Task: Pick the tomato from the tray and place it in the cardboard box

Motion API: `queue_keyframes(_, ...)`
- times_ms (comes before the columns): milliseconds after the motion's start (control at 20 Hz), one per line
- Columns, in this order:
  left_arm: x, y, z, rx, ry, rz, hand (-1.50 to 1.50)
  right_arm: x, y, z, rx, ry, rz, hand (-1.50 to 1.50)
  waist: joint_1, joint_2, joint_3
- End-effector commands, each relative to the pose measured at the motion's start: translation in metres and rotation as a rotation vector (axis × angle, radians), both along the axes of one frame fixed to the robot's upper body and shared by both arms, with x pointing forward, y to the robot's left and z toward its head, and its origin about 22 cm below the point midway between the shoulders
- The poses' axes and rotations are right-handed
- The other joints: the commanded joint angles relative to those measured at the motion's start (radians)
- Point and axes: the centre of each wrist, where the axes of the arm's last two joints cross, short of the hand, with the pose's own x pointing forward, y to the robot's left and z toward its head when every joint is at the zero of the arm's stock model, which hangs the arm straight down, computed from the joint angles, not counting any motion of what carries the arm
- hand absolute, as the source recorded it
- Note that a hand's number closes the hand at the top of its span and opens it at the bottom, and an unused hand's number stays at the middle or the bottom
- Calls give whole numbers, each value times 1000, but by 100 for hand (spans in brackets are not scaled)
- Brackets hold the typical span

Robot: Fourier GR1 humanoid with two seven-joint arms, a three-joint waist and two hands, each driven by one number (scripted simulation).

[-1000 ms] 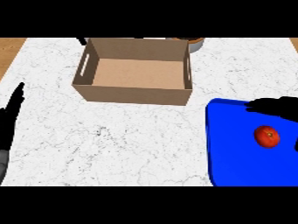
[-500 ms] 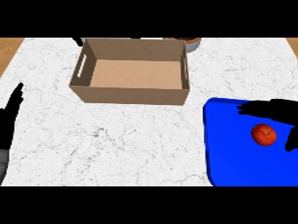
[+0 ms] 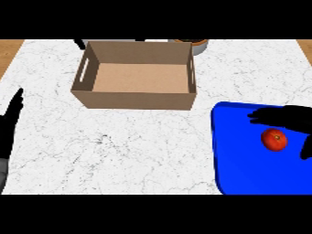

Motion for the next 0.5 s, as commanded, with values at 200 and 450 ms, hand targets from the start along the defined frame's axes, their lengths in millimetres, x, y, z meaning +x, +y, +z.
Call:
queue_keyframes(200,8,3,10,12,2,13,0,-13,11,-9,-64,91,52,-150,-6,-1,0)
queue_keyframes(450,-6,9,3,-1,-2,-1,0,-17,15,-33,-81,73,14,-150,3,1,0)
